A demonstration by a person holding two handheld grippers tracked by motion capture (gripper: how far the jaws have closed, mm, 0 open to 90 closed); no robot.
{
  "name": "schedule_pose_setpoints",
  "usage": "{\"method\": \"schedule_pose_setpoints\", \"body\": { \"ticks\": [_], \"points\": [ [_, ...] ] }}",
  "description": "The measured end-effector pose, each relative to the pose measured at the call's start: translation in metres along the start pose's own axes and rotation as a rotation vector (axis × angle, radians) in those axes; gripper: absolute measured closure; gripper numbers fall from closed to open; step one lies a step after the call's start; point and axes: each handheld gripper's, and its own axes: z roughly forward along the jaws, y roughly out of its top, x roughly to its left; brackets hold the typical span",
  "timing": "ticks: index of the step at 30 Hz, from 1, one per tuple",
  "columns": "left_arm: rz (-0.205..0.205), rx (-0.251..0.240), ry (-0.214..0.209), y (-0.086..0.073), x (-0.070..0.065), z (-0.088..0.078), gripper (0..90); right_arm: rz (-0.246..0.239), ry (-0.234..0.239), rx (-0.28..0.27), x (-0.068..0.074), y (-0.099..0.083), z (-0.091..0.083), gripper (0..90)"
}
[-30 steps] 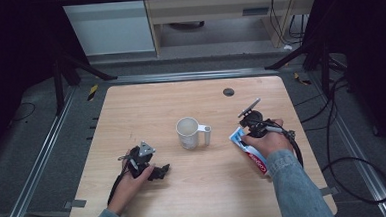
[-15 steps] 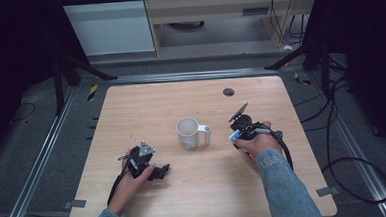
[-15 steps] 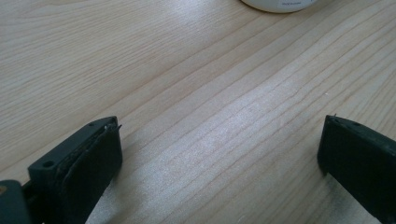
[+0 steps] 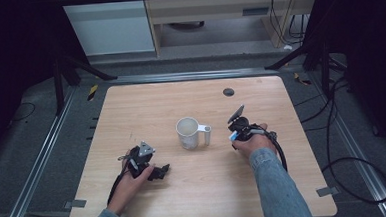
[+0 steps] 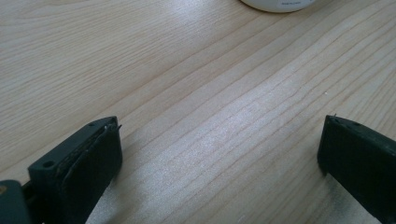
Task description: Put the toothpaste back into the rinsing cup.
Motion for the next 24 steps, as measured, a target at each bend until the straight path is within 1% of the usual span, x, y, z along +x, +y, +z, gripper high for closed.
{"method": "schedule_pose_setpoints", "body": {
  "ticks": [3, 5, 7, 9, 11, 20, 24],
  "points": [
    [-0.003, 0.0, -0.001, 0.0, 0.0, 0.0, 0.0, -0.002, 0.0, 0.004, 0.001, 0.0, 0.002, 46.7],
    [-0.003, 0.0, -0.002, 0.0, 0.0, 0.0, 0.0, -0.011, -0.02, 0.015, 0.002, 0.001, 0.005, 47.0],
    [-0.002, 0.0, -0.002, 0.0, 0.0, 0.0, 0.0, -0.007, -0.019, 0.022, 0.001, 0.0, 0.01, 47.9],
    [-0.003, 0.0, -0.003, 0.0, 0.0, 0.0, 0.0, -0.009, -0.017, 0.026, 0.001, -0.001, 0.012, 48.4],
    [-0.003, 0.0, -0.003, 0.0, 0.0, 0.0, 0.0, -0.007, -0.029, 0.025, 0.0, -0.002, 0.014, 49.9],
    [-0.002, 0.0, -0.003, 0.0, 0.0, 0.0, 0.0, 0.005, -0.005, 0.025, -0.008, -0.001, 0.017, 54.2],
    [-0.002, 0.0, -0.003, 0.0, 0.0, 0.0, 0.0, 0.009, 0.004, 0.026, -0.012, -0.002, 0.018, 57.6]
  ]
}}
